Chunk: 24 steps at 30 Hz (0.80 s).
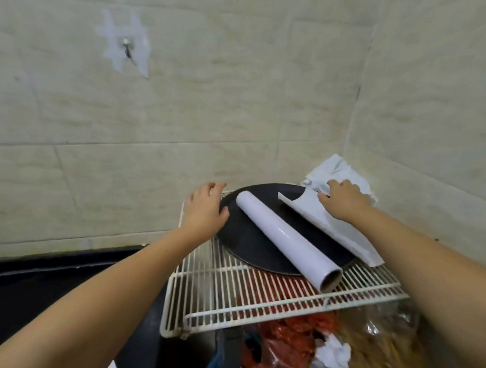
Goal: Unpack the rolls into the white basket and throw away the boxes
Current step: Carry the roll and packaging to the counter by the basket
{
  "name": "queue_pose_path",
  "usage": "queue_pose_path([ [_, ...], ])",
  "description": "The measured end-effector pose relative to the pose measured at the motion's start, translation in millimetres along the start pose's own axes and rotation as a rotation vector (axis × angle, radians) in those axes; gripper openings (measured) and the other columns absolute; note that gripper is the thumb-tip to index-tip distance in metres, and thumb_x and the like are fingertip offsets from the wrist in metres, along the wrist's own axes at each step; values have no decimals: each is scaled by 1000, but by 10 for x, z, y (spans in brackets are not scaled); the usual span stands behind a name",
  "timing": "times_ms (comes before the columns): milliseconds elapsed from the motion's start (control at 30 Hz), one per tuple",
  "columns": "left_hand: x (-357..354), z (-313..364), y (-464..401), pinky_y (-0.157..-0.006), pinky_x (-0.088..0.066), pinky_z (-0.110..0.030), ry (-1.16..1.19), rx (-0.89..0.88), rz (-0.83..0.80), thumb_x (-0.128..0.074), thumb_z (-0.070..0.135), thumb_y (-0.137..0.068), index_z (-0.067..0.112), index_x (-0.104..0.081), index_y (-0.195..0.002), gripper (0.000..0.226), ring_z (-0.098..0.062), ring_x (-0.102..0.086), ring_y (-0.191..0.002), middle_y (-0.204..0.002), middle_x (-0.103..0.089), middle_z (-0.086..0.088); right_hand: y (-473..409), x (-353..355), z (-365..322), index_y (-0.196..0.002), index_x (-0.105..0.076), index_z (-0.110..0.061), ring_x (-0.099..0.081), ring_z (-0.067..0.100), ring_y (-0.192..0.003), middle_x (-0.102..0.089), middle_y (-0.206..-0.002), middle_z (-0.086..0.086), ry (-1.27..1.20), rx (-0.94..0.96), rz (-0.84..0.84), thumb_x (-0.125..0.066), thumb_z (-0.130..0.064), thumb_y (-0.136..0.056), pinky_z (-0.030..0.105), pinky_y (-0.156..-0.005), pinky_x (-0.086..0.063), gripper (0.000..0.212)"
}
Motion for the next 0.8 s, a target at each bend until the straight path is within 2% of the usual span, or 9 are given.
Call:
queue_pose_path([
  [67,-135,163,-56,-107,-31,-45,-47,-111,-63,-56,22,-84,19,-34,-140,60,-33,-37,-129,-141,-39,-13,-64,-93,184,-134,-39,-12,-40,39,-125,-42,-138,20,32,-27,-49,-36,-49,-94,48,-97,-36,55],
  [167,-341,381,-85,-115,-21,-46,-185,-375,-271,-59,25,-82,24,-22,-145,73,-27,-24,-139,-151,-27,-8,-116,-220,367,-139,-32,-13,-38,40,-130,-41,-142,19,6,-68,-161,-39,-57,-90,49,-101,-36,67],
  [267,-532,603,-81,-115,-20,-46,-237,-534,-368,-61,24,-81,20,-28,-142,69,-23,-25,-140,-151,-30,-6,-125,-306,467,-134,-38,-12,-44,35,-126,-47,-138,14,31,-55,-173,-49,-56,-84,45,-94,-41,67],
  [367,-586,722,-126,-109,-30,-46,-174,-539,-347,-62,25,-81,20,-40,-131,55,-23,-36,-133,-144,-41,-4,-147,-316,507,-120,-52,-9,-55,30,-110,-58,-121,10,83,-23,-140,-55,-42,-86,38,-80,-45,47],
  [467,-590,687,-125,-106,-35,-45,-171,-537,-327,-64,28,-80,22,-43,-127,52,-21,-41,-128,-139,-46,-2,-154,-274,480,-108,-57,-5,-55,26,-91,-63,-111,11,21,-36,-147,-50,-23,-91,32,-71,-42,26],
  [533,-583,641,-77,-106,-35,-45,-157,-522,-302,-64,27,-80,22,-43,-127,52,-21,-41,-128,-139,-46,-2,-140,-213,427,-104,-58,-5,-57,28,-93,-64,-109,12,-30,-50,-114,-47,-15,-91,29,-69,-39,20],
  [600,-549,591,-24,-107,-35,-45,-126,-507,-254,-65,25,-79,19,-44,-128,53,-22,-41,-128,-138,-47,-4,-108,-123,343,-110,-57,-4,-59,30,-99,-64,-111,13,-55,-48,-81,-45,-12,-91,29,-70,-40,24],
  [733,-261,481,11,-105,-38,-45,7,-414,-93,-71,22,-75,13,-47,-127,58,-27,-45,-125,-136,-50,-9,-22,121,85,-124,-50,-3,-56,34,-111,-58,-124,17,-119,-31,-23,-41,-17,-96,35,-84,-44,33],
  [800,-19,390,2,-103,-40,-46,26,-383,-7,-74,21,-73,11,-49,-125,58,-30,-47,-123,-134,-52,-12,31,253,-99,-124,-48,-2,-57,34,-109,-59,-122,19,-179,5,57,-39,-20,-98,35,-80,-43,33],
])
Point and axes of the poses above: each hand's wrist, its own y-axis away from the middle knuckle, its own x-axis out of the back of the hand, z = x × y, the point moved 1 cm from there along -y, towards the middle knuckle
